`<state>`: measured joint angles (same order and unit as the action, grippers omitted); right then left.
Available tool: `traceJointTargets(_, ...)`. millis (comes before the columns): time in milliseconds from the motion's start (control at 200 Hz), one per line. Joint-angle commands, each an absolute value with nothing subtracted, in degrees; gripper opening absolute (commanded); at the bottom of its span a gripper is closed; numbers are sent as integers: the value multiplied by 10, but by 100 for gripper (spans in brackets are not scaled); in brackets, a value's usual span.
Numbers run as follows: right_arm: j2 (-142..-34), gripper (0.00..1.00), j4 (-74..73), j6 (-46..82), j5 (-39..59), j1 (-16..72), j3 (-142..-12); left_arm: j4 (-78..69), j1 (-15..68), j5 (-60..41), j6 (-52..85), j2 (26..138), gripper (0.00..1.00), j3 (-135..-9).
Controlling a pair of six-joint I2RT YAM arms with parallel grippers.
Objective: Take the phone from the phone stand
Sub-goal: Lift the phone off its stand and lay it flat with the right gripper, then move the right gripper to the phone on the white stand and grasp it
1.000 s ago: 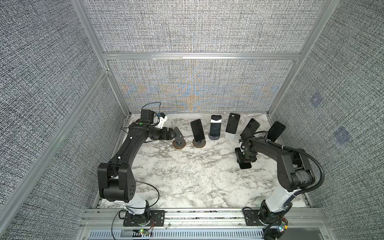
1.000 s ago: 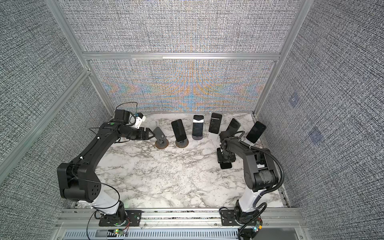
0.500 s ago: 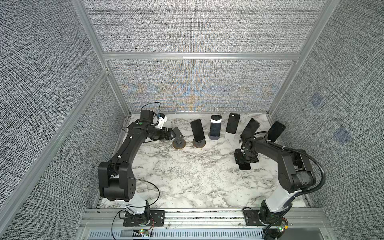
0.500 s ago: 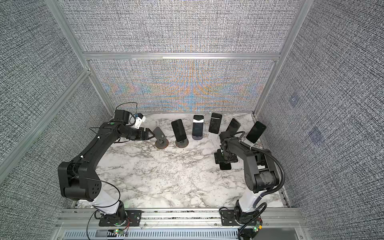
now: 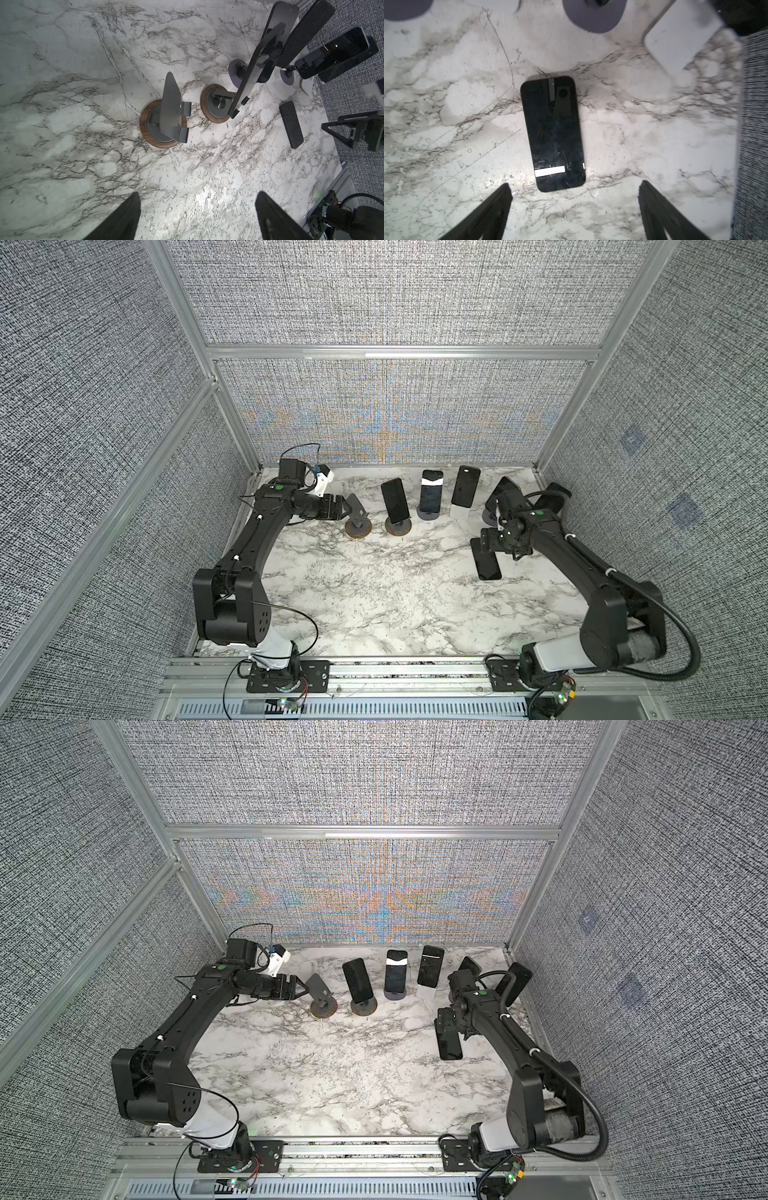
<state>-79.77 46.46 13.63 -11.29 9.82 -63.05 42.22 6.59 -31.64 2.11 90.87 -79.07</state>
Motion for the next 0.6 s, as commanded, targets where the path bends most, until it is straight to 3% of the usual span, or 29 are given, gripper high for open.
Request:
traceJointTargets(0,-746,89,505,168,-170,98,-642,422,65,-320,17,904,87,-793)
traceJointTargets(115,-708,90,517,186,-230,88,-665,422,64,-324,18,902,87,-794)
traceJointTargets(185,-699,99,523,198,-259,71,-684,423,64,-323,18,901,87,-793)
traceJointTargets(280,-695,99,510,220,-315,61,-702,422,62,-323,18,897,87,-794)
traceJointTargets(415,-734,99,511,276,-386,54,-739,421,62,-320,18,889,87,-792)
traceJointTargets(595,-799,99,482,321,-392,39,-770,421,62,-314,18,882,87,-792)
